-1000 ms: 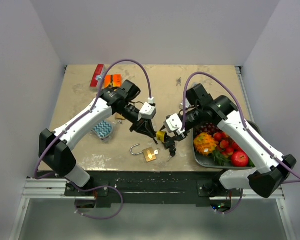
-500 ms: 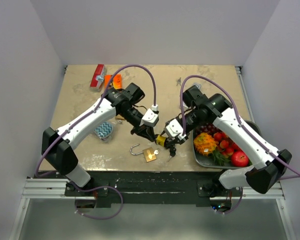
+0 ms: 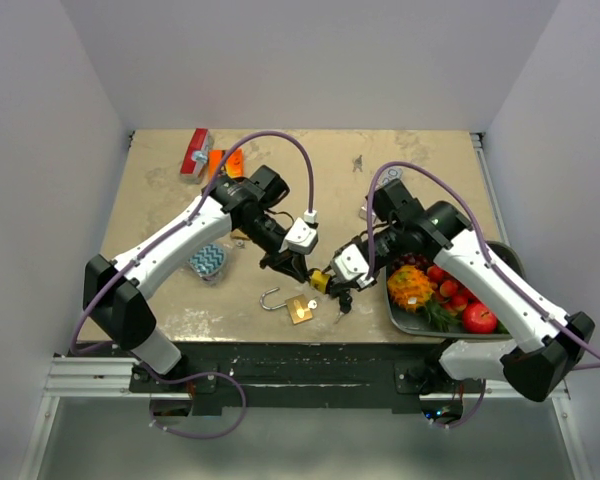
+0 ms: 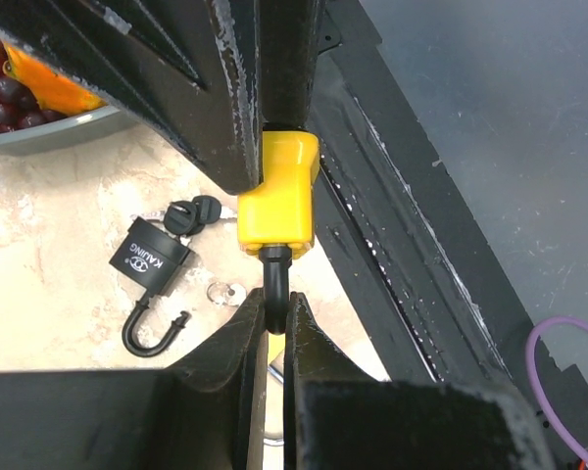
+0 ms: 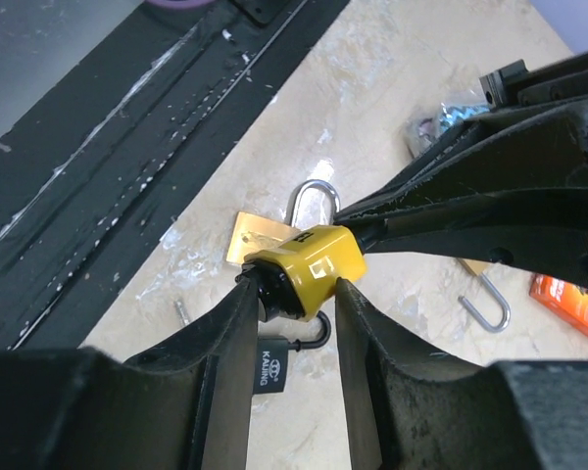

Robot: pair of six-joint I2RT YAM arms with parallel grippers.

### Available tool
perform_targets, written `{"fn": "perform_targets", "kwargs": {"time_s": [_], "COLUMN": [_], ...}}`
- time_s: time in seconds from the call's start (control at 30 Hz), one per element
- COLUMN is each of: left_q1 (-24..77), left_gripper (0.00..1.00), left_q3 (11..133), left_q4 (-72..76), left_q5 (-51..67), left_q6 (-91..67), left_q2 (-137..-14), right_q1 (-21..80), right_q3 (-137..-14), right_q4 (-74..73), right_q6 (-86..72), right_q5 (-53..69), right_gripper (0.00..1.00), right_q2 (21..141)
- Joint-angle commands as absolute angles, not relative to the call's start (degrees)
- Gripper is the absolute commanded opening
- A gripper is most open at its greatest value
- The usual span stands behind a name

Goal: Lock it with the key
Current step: Place the lock at the center of the board.

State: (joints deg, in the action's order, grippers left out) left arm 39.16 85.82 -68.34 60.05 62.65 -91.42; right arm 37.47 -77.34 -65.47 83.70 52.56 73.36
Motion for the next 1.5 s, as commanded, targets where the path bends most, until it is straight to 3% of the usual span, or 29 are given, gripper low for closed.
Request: {"fn": "perform_targets", "kwargs": {"time_s": [0.0, 0.33, 0.6, 0.77, 0.93, 1.1, 1.3, 1.47], "left_q1": [41.49, 35.60, 29.62, 27.52, 26.37, 26.19, 26.10, 26.02], "left_gripper": [0.00, 0.00, 0.00, 0.00, 0.00, 0.00, 0.00, 0.00], "left_q3": [87.45, 84.29, 81.56, 79.20, 74.89, 68.65, 64.78, 63.46], "left_q4": [-64.17, -56.86, -57.57, -55.47, -40.20, -23.16, -11.79, -8.35], "left_q5": [72.33, 75.50, 77.35, 76.73, 75.50, 74.18, 72.86, 72.60], "left_q6": [62.76, 52.65, 52.21, 49.23, 32.66, 20.32, 10.12, 6.59], "left_q2": [-88.68, -85.87, -83.24, -82.36, -79.72, -75.77, -73.83, -73.48], "right_q1": [37.53, 36.30, 29.19, 25.15, 24.87, 25.31, 26.28, 26.37], "right_q3": [-74.27, -74.35, -75.76, -79.89, -81.47, -80.95, -79.02, -77.78], "right_q4": [-43.87, -40.00, -42.54, -43.68, -45.61, -46.84, -45.37, -41.75], "right_q6": [79.20, 68.05, 65.40, 59.34, 51.53, 43.25, 34.90, 30.06], "right_q5": [48.44, 45.80, 46.14, 46.84, 49.65, 54.57, 55.64, 55.28], "right_gripper": [0.32, 0.39, 0.49, 0.50, 0.46, 0.35, 0.20, 0.14], "right_q2": [71.02, 69.70, 69.26, 70.14, 69.79, 69.87, 69.96, 69.87]}}
